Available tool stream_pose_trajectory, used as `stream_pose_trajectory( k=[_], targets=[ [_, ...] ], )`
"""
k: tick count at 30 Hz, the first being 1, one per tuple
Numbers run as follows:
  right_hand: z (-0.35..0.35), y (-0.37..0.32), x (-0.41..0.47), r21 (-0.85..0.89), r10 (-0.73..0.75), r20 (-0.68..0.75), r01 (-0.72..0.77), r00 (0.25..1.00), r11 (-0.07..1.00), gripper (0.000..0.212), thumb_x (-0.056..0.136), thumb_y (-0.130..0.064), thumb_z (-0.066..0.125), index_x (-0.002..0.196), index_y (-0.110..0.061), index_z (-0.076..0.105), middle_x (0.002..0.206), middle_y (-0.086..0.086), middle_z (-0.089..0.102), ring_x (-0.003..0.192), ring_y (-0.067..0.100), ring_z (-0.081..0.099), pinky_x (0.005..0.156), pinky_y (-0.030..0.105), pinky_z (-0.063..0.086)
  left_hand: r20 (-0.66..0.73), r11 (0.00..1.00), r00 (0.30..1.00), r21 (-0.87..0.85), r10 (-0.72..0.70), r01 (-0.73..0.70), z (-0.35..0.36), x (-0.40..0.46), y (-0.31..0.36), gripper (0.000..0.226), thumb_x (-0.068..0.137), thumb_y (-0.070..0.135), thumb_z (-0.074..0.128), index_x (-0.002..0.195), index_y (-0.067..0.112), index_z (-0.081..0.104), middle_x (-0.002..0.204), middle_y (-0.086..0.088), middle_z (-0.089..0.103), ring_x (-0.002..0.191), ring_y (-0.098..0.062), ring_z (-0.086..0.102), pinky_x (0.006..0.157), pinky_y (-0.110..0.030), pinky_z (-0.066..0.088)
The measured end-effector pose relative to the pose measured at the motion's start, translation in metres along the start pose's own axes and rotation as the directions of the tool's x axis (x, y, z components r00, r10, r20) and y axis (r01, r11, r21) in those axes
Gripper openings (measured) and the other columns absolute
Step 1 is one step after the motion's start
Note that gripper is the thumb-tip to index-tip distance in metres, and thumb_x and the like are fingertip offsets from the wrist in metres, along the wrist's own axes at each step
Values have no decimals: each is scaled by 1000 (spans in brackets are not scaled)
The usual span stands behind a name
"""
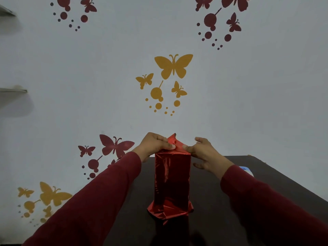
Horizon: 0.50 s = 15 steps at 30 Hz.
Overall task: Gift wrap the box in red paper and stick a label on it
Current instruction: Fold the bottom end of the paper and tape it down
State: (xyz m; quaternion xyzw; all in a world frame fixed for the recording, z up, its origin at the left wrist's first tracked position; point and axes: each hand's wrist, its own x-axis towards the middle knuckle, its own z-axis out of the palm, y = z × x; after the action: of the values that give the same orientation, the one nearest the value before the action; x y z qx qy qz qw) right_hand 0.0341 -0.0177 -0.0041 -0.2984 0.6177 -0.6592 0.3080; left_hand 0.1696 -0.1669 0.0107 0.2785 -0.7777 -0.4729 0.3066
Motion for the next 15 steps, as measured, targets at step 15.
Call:
stream_pose_trajectory(
  k=[15],
  targets=[
    [13, 0, 16, -36, -6, -58, 4, 998, 999, 86, 70, -3, 82, 145, -18, 42, 131, 4, 54, 118, 24, 58, 88, 40, 33, 24, 779, 953, -569, -302, 261, 21, -30, -13, 45, 58, 16, 91, 98, 5, 76, 93, -14, 76, 78, -30, 73, 72, -39, 59]
  ],
)
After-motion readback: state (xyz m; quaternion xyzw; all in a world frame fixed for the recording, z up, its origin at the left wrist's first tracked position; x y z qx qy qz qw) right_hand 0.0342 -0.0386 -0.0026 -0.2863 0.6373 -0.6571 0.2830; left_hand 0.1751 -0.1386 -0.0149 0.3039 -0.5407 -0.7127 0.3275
